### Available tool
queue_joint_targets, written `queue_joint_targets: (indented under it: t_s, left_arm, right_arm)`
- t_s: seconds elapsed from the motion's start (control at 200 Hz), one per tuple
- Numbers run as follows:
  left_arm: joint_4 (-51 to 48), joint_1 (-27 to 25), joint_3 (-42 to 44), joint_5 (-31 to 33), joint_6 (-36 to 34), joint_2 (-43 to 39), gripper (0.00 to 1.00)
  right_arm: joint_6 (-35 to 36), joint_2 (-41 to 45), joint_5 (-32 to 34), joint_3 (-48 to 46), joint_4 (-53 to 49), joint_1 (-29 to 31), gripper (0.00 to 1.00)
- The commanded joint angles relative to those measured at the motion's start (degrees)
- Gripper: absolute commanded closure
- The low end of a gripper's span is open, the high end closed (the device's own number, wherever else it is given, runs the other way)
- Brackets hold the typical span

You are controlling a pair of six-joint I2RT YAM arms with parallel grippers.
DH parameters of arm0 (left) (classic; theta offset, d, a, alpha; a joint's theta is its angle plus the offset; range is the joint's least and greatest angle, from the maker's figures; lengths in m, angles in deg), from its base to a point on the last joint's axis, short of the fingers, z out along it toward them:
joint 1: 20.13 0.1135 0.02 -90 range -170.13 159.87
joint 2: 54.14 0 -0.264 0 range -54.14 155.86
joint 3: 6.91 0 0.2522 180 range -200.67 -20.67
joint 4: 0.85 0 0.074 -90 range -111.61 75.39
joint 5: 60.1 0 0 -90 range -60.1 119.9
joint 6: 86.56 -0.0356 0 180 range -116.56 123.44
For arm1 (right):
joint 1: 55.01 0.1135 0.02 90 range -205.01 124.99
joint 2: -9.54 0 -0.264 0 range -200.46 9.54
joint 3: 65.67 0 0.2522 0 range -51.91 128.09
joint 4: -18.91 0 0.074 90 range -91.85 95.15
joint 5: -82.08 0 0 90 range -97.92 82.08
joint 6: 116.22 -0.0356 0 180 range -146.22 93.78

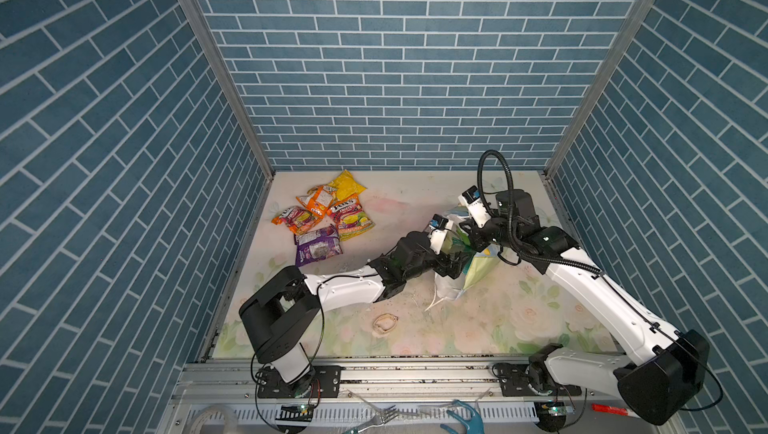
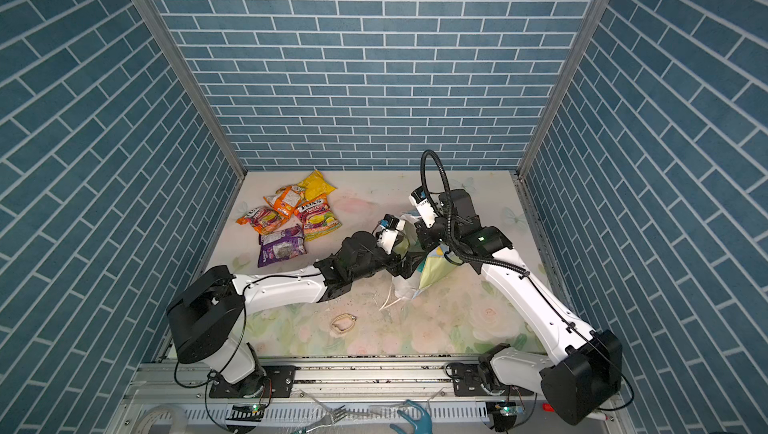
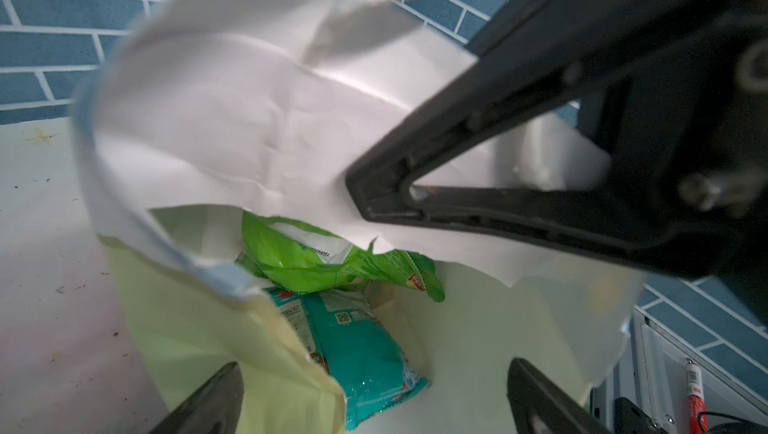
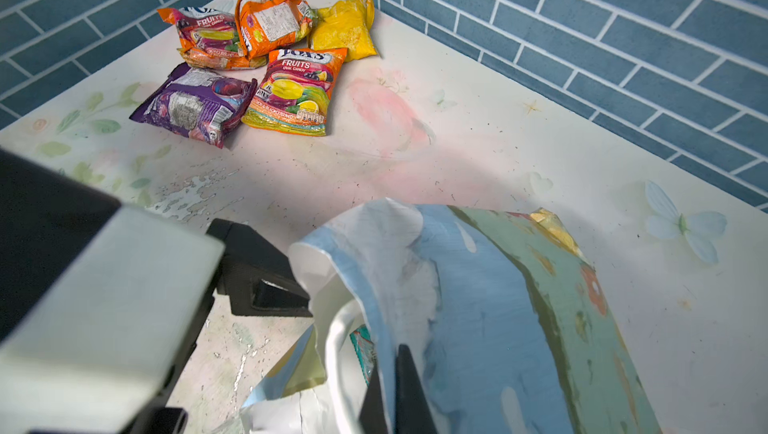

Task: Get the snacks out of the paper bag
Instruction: 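Lower the left gripper into the bag mouth toward the green snack bag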

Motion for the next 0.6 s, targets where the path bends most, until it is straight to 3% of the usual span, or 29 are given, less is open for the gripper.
queue_joint_targets:
  t_s: [0.0, 0.185, 0.595]
  left_arm:
    - [-2.6, -0.2, -2.3, -2.1, 0.9, -0.9, 0.01]
    - [-4.6, -0.3, -3.9, -3.7, 1.9, -2.1, 0.0]
    - [-9.0, -0.5, -3.5, -0.1, 2.5, -6.2, 0.0]
  right_arm:
    - [-2.9, 1.7, 0.7, -0.9, 4.4, 0.1, 1.0]
    - [-4.5, 2.9, 1.6, -1.6, 5.6, 0.1, 1.0]
    - [-5.5, 2.3, 3.1, -1.5, 5.9, 0.1, 1.0]
